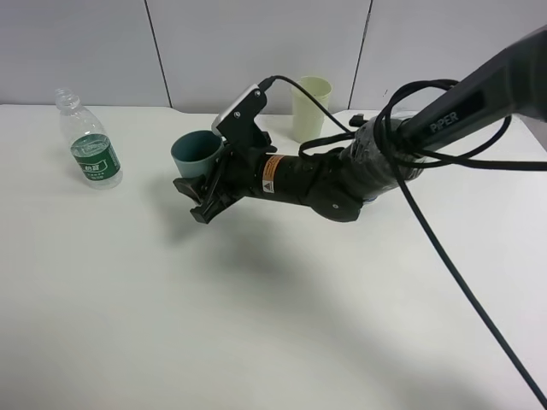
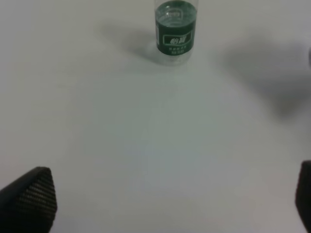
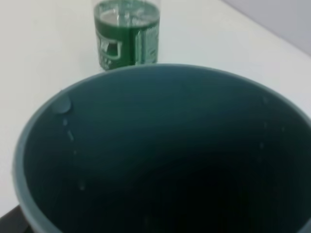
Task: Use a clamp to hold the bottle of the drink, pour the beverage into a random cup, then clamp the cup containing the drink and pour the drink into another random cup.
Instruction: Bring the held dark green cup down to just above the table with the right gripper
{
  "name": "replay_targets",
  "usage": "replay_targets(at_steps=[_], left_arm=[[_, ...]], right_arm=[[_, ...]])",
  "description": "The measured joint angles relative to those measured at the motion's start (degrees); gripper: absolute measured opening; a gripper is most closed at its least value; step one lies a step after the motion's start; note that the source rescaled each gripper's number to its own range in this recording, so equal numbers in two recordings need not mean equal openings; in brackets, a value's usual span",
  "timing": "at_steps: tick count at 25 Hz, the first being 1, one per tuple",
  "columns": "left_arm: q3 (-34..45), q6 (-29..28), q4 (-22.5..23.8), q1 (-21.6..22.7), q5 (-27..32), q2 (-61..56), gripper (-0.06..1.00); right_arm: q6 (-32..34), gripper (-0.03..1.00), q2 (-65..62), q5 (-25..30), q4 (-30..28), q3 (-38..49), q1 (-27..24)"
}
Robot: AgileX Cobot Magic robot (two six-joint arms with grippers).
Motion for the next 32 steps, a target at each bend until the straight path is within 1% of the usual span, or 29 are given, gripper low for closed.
replay_targets(at_steps=[10,18,28,32], left_arm=[[0.00,0.00,0.00,0.00,0.00,0.00,1.00],[0.00,0.00,0.00,0.00,0.00,0.00,1.00],[0.00,0.00,0.00,0.00,0.00,0.00,1.00],[0.00,0.00,0.00,0.00,0.00,0.00,1.00]], right_arm=[[-0.91,0.02,5.30,-6.60,0.03,0.07,0.00],[-2.96,0.02,9.46,-14.28,-0.02,0.12,0.00],[-2.25,0.02,9.52,-14.40,-0.19,0.12,0.00],[0.46,0.02,9.52,-14.40,-0.13,0.12,0.00]])
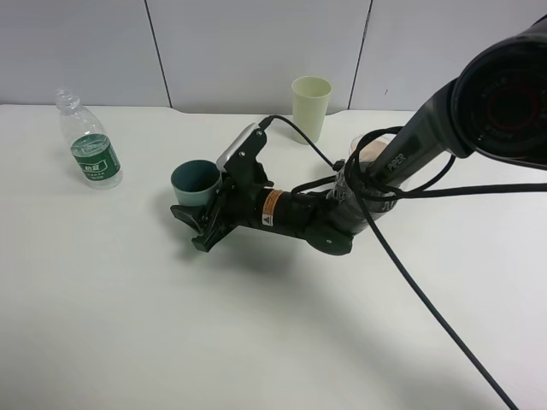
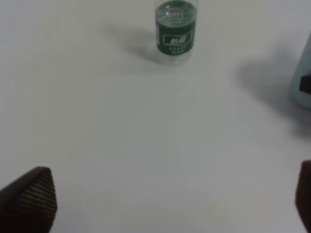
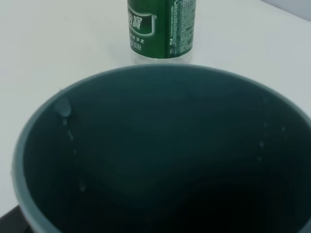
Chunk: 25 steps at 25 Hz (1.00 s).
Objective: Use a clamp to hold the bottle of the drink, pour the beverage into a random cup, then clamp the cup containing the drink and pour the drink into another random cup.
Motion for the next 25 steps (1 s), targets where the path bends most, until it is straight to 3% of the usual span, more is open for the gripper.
replay_targets(at_steps=[1,2,6,8,17,21,22,25], left_arm=[[0.00,0.00,0.00,0.00,0.00,0.00,1.00],[0.00,0.00,0.00,0.00,0.00,0.00,1.00],[0.00,0.00,0.00,0.00,0.00,0.00,1.00],[0.00,0.00,0.00,0.00,0.00,0.00,1.00],[0.00,0.00,0.00,0.00,0.00,0.00,1.00],[0.00,0.00,0.00,0.00,0.00,0.00,1.00],[0.00,0.00,0.00,0.00,0.00,0.00,1.00],[0.00,0.00,0.00,0.00,0.00,0.00,1.00]], right_arm=[[1.06,0.04,0.00,-0.05,0.23,0.00,0.00],[2.64,0.14,0.00,0.08,0.63,0.00,0.00],[8.95,0.81,0.07,0.88,2.09,0.00,0.00],[10.89,0.93,-0.31,1.97,1.72,0.00,0.00],[16.80,1.00,-7.79,11.10,-2.05,0.13,1.38],[25.60,1.00,-14.42,22.33,-6.92,0.20,2.51],[29.87,1.00,-17.70,29.77,-8.41,0.20,3.24],[33.10,1.00,-22.93,41.27,-9.06,0.20,4.37]])
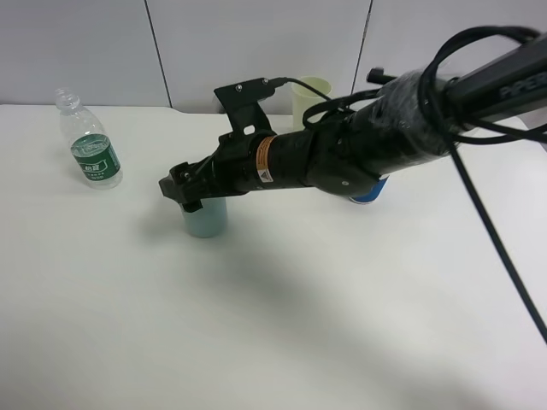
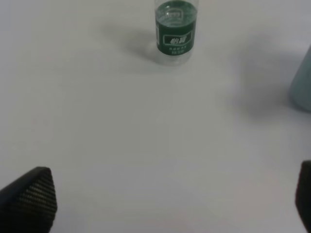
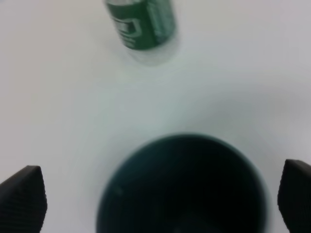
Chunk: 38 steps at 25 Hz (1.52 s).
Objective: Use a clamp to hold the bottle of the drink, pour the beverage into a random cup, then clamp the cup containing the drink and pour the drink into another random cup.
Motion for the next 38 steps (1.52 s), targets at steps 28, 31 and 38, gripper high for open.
replay_targets(at_steps=[28,31,38], left_arm=[[0.00,0.00,0.00,0.00,0.00,0.00,1.00],[0.00,0.00,0.00,0.00,0.00,0.00,1.00],[0.00,0.00,0.00,0.00,0.00,0.00,1.00]], right_arm=[[-19.87,1.00,-32.27,46.33,12.92,0.02,-25.46],[-21.37,1.00,-35.16,48.12,14.21,0.07,-29.93],[-25.72,1.00,-44.27,47.75,17.70,6.52,-40.67]])
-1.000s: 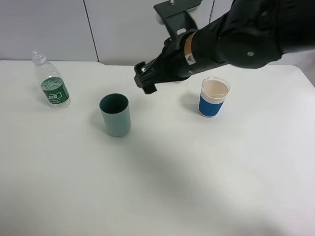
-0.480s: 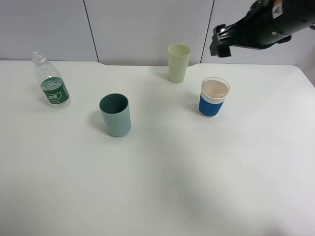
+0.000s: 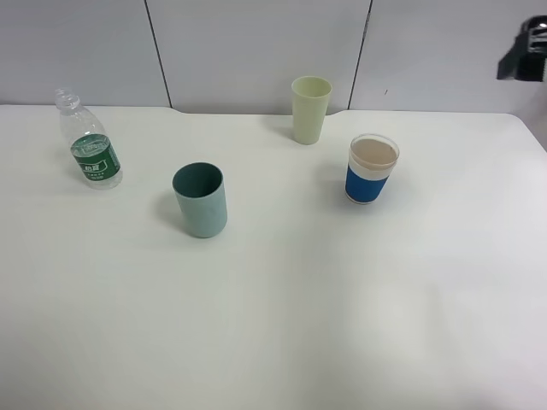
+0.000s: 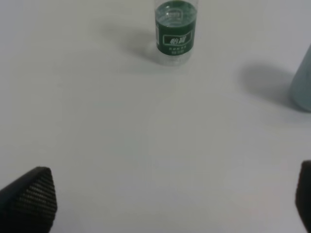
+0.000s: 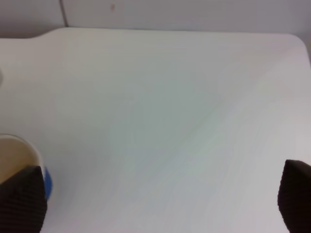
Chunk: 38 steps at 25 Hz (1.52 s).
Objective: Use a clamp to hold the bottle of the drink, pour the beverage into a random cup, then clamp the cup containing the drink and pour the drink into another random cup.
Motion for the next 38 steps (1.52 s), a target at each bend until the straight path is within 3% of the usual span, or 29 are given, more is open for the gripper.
replay_targets(at_steps=[4,9,13,20,30,38], left_arm=[[0.00,0.00,0.00,0.00,0.00,0.00,1.00],[0.00,0.00,0.00,0.00,0.00,0.00,1.00],[0.00,0.00,0.00,0.00,0.00,0.00,1.00],[0.00,0.00,0.00,0.00,0.00,0.00,1.00],[0.00,0.00,0.00,0.00,0.00,0.00,1.00],[0.00,0.00,0.00,0.00,0.00,0.00,1.00]], right_arm=[[-1.51,1.00,-11.89,-0.34,2.33,8.38,-8.60],[-3.38,1.00,-25.63,0.19,3.11,12.11,-14.28],[-4.56,1.00,-32.95,2.15,3.31,12.16,-15.15],[-5.55,1.00,-47.68,10.29,3.92,12.16,-15.25],[-5.72,1.00,-59.80,15.92,8.10,12.16,-15.25],[-7.70,1.00,-66.37,25.68,10.39,12.48,-15.25]])
